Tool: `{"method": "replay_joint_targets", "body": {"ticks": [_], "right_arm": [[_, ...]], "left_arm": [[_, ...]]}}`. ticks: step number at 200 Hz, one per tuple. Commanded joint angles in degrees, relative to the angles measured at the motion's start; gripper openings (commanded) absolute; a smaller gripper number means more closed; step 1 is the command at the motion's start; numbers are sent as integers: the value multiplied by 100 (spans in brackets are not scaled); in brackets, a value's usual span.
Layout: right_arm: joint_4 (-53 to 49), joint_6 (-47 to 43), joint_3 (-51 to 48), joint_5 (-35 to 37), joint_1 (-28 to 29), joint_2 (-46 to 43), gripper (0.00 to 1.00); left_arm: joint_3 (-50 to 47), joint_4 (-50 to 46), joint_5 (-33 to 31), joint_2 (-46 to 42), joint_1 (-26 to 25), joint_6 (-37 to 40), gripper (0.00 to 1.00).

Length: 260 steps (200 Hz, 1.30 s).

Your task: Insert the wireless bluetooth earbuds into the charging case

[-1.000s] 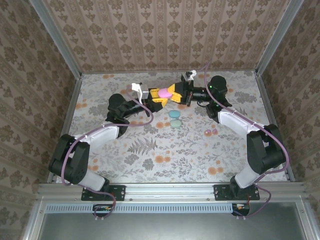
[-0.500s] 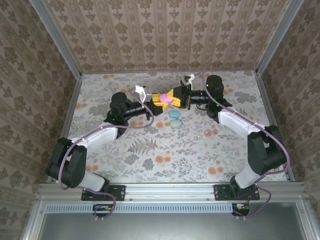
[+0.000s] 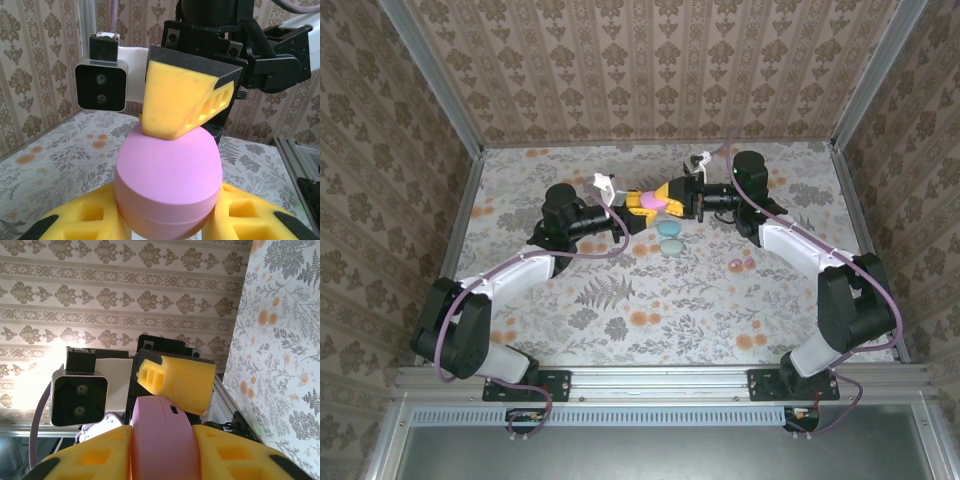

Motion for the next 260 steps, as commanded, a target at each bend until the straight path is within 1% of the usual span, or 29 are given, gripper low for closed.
{"method": "replay_joint_targets", "body": {"ticks": [1, 24, 42, 61, 90, 111, 158, 211, 260], "right_arm": [[20, 5, -126, -27, -42, -118, 23], [1128, 742, -277, -9, -40, 20, 20], [1943, 1367, -361, 48, -40, 188, 18], [2773, 1976, -418, 121, -41, 346, 18], [3563, 2550, -437, 216, -41, 524, 17], [4082, 2945, -404, 272, -42, 625, 18], [4464, 3259, -342, 332, 11, 780, 17], [4509, 3314, -267, 353, 65, 806, 17], [4553, 3314, -288, 361, 65, 778, 18]], "left_arm": [[192, 398, 64, -190, -30, -40, 36], [173, 862, 113, -96, -30, -337, 45], [208, 1182, 200, 18, -39, -571, 48], [231, 1382, 219, 94, -54, -706, 49], [217, 1569, 234, 160, -48, -814, 49], [208, 1580, 202, 180, -48, -800, 53], [322, 1642, 301, 259, -85, -857, 54], [371, 1653, 268, 348, -109, -879, 57], [376, 1450, 210, 338, -109, -748, 56]]}}
